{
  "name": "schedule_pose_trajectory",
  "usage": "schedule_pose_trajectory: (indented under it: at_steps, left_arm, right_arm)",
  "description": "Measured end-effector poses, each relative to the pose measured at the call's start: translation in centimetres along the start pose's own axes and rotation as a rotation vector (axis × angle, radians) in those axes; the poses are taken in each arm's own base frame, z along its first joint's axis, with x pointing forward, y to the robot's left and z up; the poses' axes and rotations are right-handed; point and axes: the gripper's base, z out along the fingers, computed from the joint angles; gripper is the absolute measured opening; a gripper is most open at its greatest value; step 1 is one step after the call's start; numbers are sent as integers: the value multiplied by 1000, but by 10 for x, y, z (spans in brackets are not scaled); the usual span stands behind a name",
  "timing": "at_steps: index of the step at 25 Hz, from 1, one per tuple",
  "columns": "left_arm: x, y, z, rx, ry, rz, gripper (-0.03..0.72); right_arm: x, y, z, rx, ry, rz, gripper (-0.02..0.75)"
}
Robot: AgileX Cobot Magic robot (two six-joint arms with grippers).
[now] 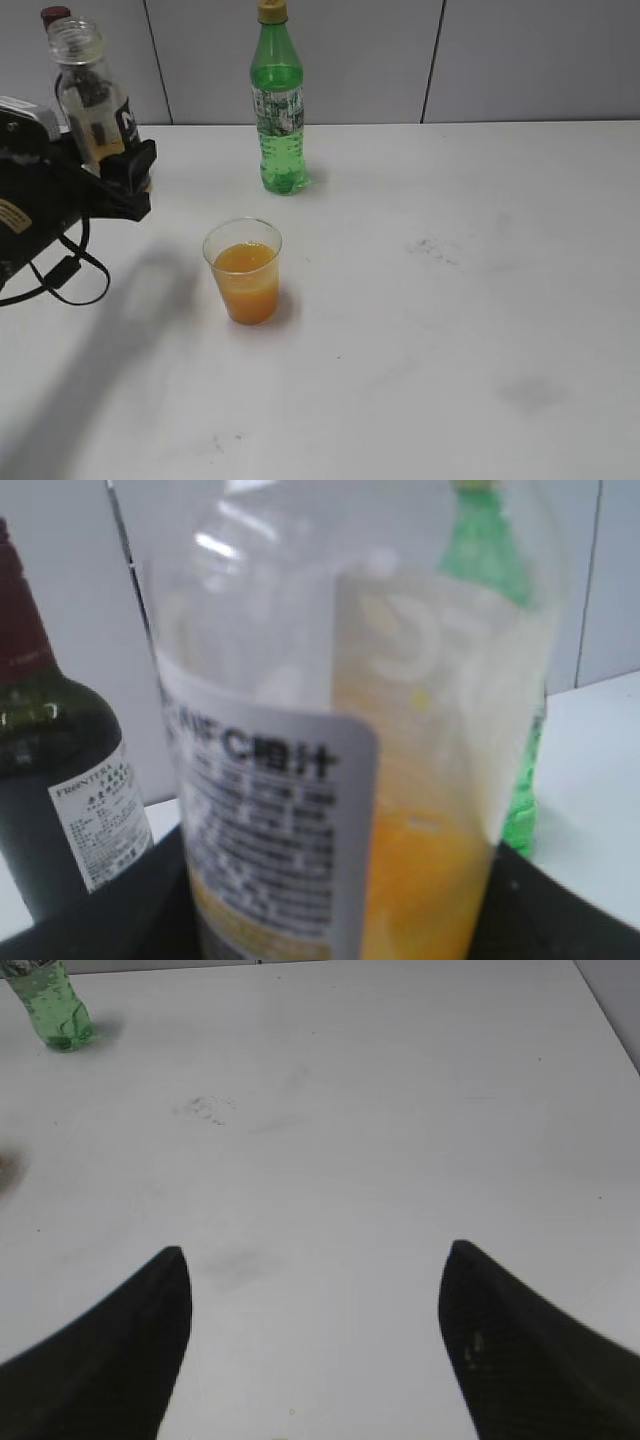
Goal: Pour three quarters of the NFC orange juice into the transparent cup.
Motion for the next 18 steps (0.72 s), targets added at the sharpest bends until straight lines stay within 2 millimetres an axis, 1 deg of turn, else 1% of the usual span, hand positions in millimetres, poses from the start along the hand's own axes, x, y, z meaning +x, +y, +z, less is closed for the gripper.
schedule_pose_trajectory:
  at_steps: [2,5,8,11,14,18]
  left_arm:
    - [1,10,10,23,-18,-25,479]
    - [-5,24,33,58,-59,-80,479]
    - [-5,27,57,105,-69,-85,479]
    - [4,24,77,152,-66,-65,479]
    - [18,23,93,166,-54,-61,479]
    - [44,21,107,170,-15,-70,479]
  right_arm:
    - [0,0,0,0,0,0,591]
    - [0,0,0,0,0,0,591]
    - [0,0,0,0,0,0,591]
    - [0,0,0,0,0,0,591]
    - [0,0,0,0,0,0,591]
    - [0,0,0,0,0,0,591]
